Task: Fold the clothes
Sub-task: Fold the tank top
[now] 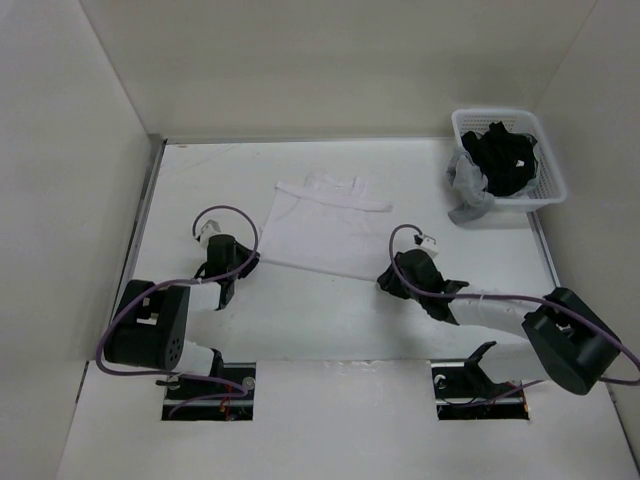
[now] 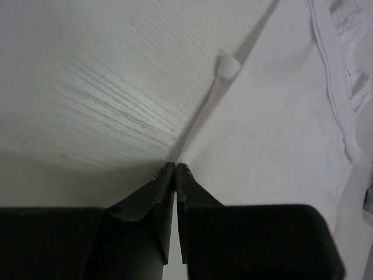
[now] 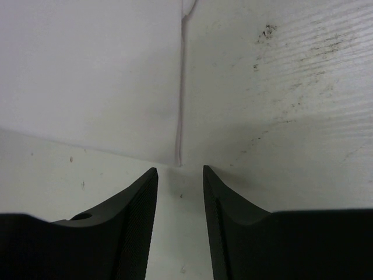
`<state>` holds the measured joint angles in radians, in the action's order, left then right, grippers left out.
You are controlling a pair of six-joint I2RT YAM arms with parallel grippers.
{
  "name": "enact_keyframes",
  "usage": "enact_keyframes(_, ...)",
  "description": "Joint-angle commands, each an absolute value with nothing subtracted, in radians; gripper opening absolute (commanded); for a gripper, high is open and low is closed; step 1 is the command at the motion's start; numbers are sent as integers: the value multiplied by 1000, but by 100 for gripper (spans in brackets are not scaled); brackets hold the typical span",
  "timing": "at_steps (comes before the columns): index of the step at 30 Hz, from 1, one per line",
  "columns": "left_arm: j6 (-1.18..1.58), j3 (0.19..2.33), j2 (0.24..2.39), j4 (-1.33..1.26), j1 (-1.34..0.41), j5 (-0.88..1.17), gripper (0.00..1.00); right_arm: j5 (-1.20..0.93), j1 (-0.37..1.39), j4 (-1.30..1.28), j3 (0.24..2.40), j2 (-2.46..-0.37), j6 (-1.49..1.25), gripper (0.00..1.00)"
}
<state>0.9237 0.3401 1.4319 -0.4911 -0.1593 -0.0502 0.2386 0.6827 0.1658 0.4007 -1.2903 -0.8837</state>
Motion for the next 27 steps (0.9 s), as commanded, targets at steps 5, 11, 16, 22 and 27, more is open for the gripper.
enact_keyframes(5,916,325,1382,-503,-174,-40,4,229,686,195,449,-1365,-894,33)
enact_keyframes(11,916,327,1371,-509,-183,-41,4,199,668,195,465,-1394,-894,19)
enact_keyframes(16,917,328,1316,-502,-189,-37,1,238,671,206,451,-1347,-894,3)
enact_keyframes(22,913,383,967,-291,-220,-40,0,379,738,-28,497,-958,-830,0)
enact_keyframes(27,835,556,568,58,-269,-120,0,533,870,-387,684,-640,-772,1)
